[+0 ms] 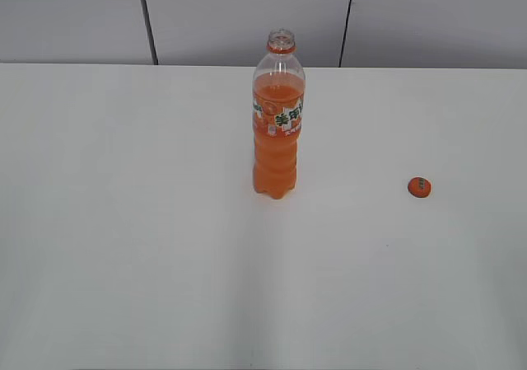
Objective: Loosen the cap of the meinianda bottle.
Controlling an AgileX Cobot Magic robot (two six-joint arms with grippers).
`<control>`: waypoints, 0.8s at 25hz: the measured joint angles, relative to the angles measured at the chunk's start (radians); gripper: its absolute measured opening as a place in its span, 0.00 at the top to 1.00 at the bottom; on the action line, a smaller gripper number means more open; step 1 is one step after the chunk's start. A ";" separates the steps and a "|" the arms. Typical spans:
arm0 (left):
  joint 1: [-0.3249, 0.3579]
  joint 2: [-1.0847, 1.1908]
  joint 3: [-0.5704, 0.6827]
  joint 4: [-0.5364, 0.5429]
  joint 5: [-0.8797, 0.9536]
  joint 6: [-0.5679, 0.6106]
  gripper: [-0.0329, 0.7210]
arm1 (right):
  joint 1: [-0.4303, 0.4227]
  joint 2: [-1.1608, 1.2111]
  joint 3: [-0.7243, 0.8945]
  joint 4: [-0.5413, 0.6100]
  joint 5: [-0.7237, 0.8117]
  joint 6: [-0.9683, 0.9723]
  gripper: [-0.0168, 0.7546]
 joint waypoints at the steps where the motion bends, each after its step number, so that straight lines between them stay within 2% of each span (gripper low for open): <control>1: 0.000 0.000 0.000 0.000 0.000 0.000 0.60 | 0.000 0.000 0.000 0.000 0.000 0.000 0.22; 15: -0.002 0.000 0.000 0.000 0.000 -0.002 0.63 | 0.000 0.000 0.000 0.000 0.000 0.000 0.22; 20: -0.069 0.000 0.000 0.000 0.000 -0.002 0.63 | 0.000 0.000 0.000 0.000 0.000 0.000 0.22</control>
